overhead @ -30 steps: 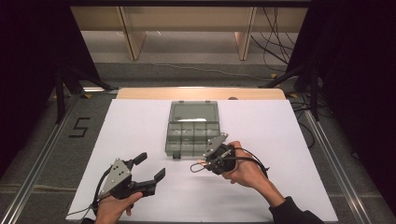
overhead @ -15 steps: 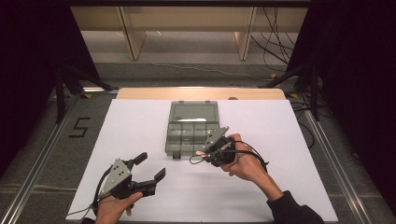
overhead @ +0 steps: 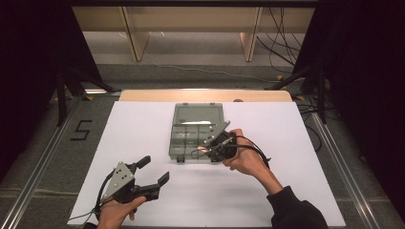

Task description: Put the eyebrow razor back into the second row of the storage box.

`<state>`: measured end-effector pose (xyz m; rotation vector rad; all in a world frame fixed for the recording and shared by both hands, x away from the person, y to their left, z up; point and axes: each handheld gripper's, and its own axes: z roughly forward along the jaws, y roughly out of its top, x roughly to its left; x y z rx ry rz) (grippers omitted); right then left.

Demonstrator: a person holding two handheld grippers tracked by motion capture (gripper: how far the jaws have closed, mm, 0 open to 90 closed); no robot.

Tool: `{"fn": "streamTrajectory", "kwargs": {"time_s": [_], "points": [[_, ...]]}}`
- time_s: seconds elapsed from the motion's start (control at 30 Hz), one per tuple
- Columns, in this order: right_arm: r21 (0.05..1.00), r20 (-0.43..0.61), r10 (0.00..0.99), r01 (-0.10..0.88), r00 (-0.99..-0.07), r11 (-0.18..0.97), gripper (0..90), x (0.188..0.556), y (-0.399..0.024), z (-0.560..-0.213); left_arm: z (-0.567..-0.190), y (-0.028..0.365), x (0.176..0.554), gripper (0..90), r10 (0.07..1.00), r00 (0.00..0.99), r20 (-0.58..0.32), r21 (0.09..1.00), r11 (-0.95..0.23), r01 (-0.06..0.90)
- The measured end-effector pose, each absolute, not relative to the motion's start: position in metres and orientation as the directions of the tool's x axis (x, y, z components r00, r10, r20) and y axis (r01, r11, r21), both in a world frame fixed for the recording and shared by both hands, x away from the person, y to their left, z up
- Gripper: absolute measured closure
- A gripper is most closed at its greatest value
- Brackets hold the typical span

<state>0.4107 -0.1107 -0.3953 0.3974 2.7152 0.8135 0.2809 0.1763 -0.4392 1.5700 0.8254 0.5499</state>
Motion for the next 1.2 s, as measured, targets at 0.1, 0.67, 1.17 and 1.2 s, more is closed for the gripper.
{"fn": "streamTrajectory", "kwargs": {"time_s": [0.1,0.67,1.17,1.2], "points": [[0.568,-0.188,0.339,0.18,-0.922,0.803,74.4,0.416,-0.109,-0.394,-0.439,0.176,0.281,15.9,0.766,0.634,-0.106,0.98,-0.028,0.198],[0.56,-0.189,0.34,0.183,-0.921,0.808,74.4,0.44,-0.103,-0.393,-0.44,0.176,0.281,15.9,0.761,0.639,-0.111,0.981,-0.02,0.193],[0.526,-0.19,0.33,0.188,-0.925,0.829,74.4,0.456,-0.098,-0.399,-0.439,0.177,0.281,15.9,0.765,0.635,-0.106,0.98,-0.028,0.198],[0.524,-0.189,0.327,0.187,-0.926,0.831,74.4,0.457,-0.098,-0.401,-0.439,0.177,0.281,15.9,0.765,0.635,-0.107,0.98,-0.028,0.198]]}}
